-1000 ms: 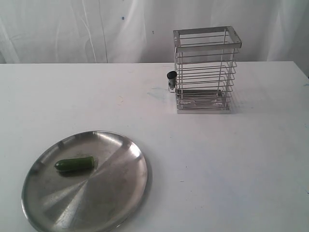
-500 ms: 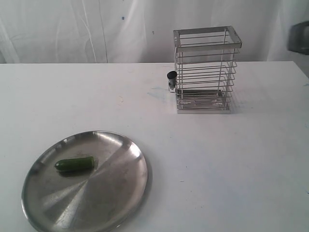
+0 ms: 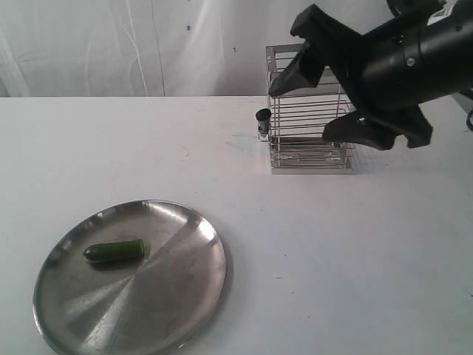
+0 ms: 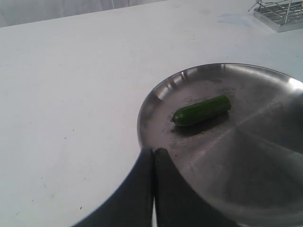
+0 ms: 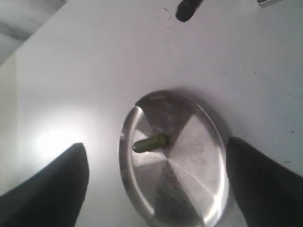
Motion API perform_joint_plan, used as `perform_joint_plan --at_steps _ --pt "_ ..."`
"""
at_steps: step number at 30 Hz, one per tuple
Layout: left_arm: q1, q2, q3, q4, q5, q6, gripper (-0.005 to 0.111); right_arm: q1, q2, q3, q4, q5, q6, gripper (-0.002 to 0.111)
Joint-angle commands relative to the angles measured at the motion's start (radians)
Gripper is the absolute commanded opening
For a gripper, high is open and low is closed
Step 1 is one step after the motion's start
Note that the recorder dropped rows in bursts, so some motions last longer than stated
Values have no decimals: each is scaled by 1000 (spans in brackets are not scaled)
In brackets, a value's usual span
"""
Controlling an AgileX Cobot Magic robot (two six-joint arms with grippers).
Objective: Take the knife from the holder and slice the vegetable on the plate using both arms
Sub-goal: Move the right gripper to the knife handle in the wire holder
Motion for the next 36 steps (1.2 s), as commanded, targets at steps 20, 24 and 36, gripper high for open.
perform_joint_plan --at_steps 20,24,36 --pt "-1 -5 6 -3 1 -7 0 -60 395 -202 157 -153 -31 74" --pt "-1 -5 6 -3 1 -7 0 -60 436 -222 157 -153 -31 74" --pt "-1 -5 6 -3 1 -7 0 -60 540 -316 158 -151 -31 65"
